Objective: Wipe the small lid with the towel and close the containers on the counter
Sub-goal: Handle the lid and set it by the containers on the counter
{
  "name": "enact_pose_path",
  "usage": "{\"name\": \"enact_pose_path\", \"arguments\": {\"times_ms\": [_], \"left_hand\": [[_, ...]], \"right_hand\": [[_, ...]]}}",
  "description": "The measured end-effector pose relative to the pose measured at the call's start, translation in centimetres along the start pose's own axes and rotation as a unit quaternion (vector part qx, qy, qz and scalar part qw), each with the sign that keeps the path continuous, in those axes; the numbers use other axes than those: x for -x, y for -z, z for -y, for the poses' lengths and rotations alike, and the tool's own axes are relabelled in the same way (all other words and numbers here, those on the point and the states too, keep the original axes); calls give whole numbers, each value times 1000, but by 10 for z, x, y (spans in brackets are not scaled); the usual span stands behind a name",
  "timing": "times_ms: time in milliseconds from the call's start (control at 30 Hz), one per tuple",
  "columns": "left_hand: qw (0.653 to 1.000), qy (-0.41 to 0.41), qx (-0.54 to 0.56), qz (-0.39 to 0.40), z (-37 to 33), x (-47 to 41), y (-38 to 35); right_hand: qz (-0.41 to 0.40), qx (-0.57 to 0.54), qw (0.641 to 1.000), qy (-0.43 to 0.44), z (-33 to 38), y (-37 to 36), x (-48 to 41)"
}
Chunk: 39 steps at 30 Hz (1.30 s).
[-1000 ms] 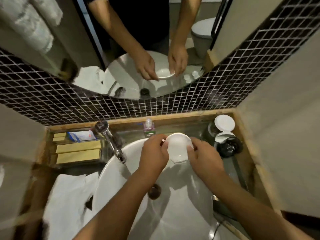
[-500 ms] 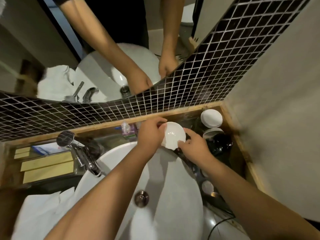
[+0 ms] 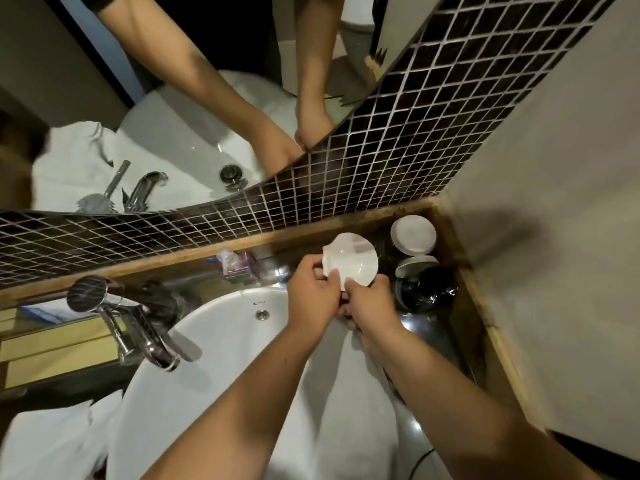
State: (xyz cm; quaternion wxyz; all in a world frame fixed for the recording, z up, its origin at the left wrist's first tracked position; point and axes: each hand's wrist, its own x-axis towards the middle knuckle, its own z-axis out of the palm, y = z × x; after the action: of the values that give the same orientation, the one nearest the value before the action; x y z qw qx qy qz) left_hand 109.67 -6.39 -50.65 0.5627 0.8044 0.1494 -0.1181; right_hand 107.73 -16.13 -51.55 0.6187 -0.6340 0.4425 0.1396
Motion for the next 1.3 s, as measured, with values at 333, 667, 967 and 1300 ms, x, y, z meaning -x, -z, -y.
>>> {"name": "enact_pose_path", "arguments": {"times_ms": [333, 667, 967, 1300], "left_hand": [[943, -125, -298, 76, -10, -48, -6], [948, -178, -255, 62, 31, -42, -23], [931, -161, -313, 96, 39, -56, -27], [862, -165, -455, 150, 40, -56, -32]], "right_hand": [[-63, 464, 804, 365, 26, 38, -23], [-72, 391, 883, 251, 15, 32, -49], [-85, 402, 889, 205, 3, 19, -63], [-70, 490, 843, 211, -12, 20, -78]]}}
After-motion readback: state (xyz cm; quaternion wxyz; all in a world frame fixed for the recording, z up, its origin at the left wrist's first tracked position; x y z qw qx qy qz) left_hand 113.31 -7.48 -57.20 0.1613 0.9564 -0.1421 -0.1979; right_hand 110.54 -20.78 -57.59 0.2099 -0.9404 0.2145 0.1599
